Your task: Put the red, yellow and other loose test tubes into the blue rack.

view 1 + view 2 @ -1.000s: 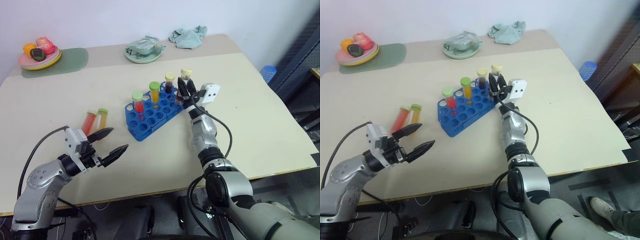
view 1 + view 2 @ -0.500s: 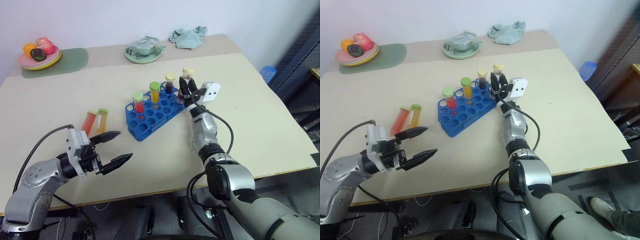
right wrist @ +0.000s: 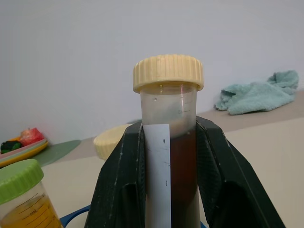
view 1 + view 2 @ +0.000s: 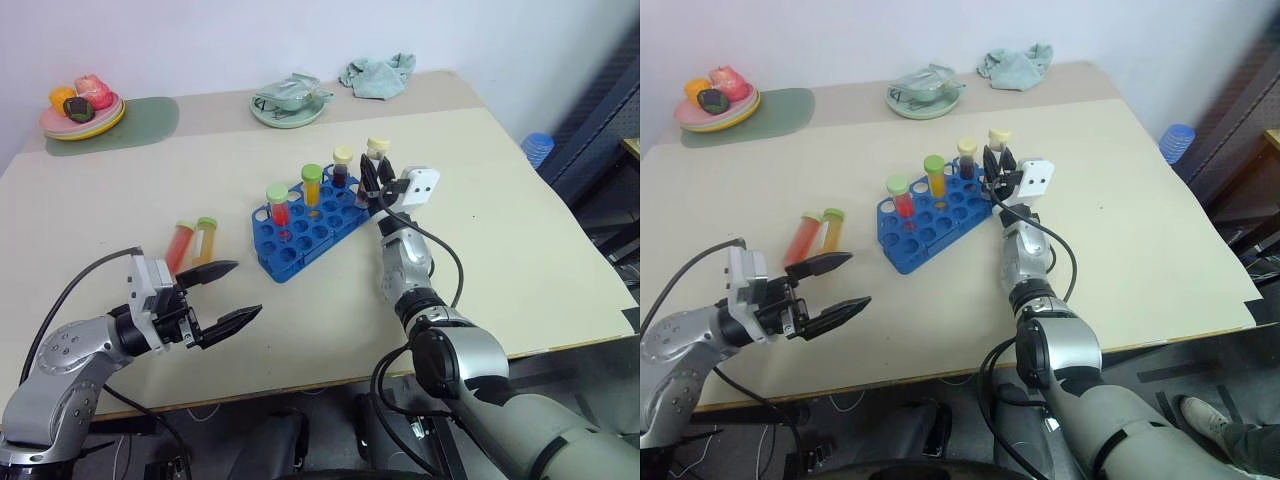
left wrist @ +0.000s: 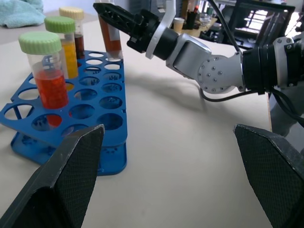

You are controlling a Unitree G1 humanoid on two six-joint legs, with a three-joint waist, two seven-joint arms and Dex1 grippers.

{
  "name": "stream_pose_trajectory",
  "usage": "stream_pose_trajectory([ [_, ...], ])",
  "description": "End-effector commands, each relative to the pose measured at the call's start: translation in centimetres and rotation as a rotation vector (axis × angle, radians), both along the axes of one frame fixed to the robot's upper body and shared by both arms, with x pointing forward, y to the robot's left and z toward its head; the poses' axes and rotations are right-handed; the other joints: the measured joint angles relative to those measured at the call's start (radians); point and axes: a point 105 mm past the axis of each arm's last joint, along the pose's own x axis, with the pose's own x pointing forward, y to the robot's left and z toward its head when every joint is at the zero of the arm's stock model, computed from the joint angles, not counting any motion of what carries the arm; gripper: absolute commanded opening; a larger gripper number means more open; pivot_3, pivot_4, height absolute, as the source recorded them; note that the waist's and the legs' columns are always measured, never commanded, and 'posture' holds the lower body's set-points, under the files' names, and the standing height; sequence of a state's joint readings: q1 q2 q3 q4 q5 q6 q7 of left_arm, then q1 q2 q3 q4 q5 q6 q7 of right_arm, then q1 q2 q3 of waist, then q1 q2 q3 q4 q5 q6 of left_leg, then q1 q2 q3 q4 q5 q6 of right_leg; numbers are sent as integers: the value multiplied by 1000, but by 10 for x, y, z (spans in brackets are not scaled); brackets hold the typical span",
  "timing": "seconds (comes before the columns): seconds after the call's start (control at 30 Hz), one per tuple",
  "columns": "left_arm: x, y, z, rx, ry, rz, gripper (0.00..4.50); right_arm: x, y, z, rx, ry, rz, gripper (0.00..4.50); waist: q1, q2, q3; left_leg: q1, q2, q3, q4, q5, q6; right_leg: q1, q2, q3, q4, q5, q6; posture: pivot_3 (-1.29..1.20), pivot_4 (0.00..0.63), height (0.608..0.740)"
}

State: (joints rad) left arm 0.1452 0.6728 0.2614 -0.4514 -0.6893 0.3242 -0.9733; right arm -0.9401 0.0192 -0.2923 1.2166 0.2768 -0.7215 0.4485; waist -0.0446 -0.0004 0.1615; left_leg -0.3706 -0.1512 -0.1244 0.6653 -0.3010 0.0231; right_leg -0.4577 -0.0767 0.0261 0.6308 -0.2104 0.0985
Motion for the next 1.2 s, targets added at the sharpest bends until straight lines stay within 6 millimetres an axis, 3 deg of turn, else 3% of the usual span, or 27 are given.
stream_pose_trajectory([
  [0.03,-3,1,14,11,-43,-1,4500,1,0,-15,8,68,-7,797,0,0,0,0,0,0,0,0,0,0,0,0,0,0,0,0,150,740],
  [0.63,-4,-4,19,17,-43,15,4500,1,2,-19,-5,86,-38,797,0,0,0,0,0,0,0,0,0,0,0,0,0,0,0,0,150,740],
  [1.2,-3,-4,22,17,-39,9,4500,-14,7,-36,-133,41,-106,797,2,-1,-1,0,0,0,-1,0,0,0,0,0,0,0,0,0,150,740],
])
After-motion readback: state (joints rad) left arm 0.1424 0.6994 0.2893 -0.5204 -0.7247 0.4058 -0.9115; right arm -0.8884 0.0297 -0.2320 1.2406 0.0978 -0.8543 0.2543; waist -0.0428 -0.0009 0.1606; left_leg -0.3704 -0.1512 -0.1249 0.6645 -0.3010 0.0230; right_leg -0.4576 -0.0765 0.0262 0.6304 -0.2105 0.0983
